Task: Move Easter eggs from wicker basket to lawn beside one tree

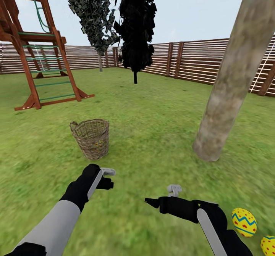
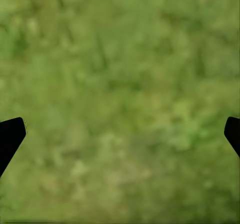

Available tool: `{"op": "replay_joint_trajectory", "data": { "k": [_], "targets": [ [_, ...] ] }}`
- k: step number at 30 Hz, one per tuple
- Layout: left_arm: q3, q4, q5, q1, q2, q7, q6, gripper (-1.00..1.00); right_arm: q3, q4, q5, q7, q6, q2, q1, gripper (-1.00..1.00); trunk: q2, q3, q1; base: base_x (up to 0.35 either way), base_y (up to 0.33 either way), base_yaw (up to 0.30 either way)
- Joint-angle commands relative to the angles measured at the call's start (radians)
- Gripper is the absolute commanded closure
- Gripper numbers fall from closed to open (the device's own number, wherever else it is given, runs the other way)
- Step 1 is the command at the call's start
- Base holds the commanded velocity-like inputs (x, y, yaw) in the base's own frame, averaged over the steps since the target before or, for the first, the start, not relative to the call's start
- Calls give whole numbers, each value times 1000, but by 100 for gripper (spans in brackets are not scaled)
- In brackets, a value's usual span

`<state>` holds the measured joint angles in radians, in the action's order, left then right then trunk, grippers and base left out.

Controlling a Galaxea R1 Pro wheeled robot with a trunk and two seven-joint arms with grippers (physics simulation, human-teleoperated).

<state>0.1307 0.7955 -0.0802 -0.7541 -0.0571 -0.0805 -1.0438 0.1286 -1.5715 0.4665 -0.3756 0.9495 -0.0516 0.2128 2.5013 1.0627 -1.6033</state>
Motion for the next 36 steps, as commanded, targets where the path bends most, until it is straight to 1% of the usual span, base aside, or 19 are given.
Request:
{"op": "replay_joint_trajectory", "data": {
  "k": [1,7,11,13,20,28,36],
  "targets": [
    [2,0,-8,-1,0,-8,-3,-100,0,-1,-7,-6,3,-1,0,-100,0,-2,1,4,0,187],
    [1,-1,-9,-1,-1,-8,-3,-100,0,-1,-12,-6,3,5,0,-100,-1,-18,3,1,0,191],
    [-1,-2,-9,-1,0,-8,-3,-100,0,-1,-18,-5,3,16,1,-100,-29,-26,19,0,0,192],
    [-10,-1,-10,-1,1,-9,-3,-100,0,-1,-19,-5,3,19,1,-100,-43,-29,26,0,0,192],
    [-29,0,-9,-1,2,-10,-3,-100,-1,-1,-17,-6,3,22,1,-100,-92,-43,53,0,0,190],
    [-31,5,-9,-1,2,-11,-3,-100,-5,-1,-8,-17,2,21,1,-100,-148,-59,84,0,0,165],
    [-31,5,-7,-1,2,-11,-3,-100,-10,-1,-7,-13,2,21,0,-100,-204,-82,114,0,0,33]
  ]
}}
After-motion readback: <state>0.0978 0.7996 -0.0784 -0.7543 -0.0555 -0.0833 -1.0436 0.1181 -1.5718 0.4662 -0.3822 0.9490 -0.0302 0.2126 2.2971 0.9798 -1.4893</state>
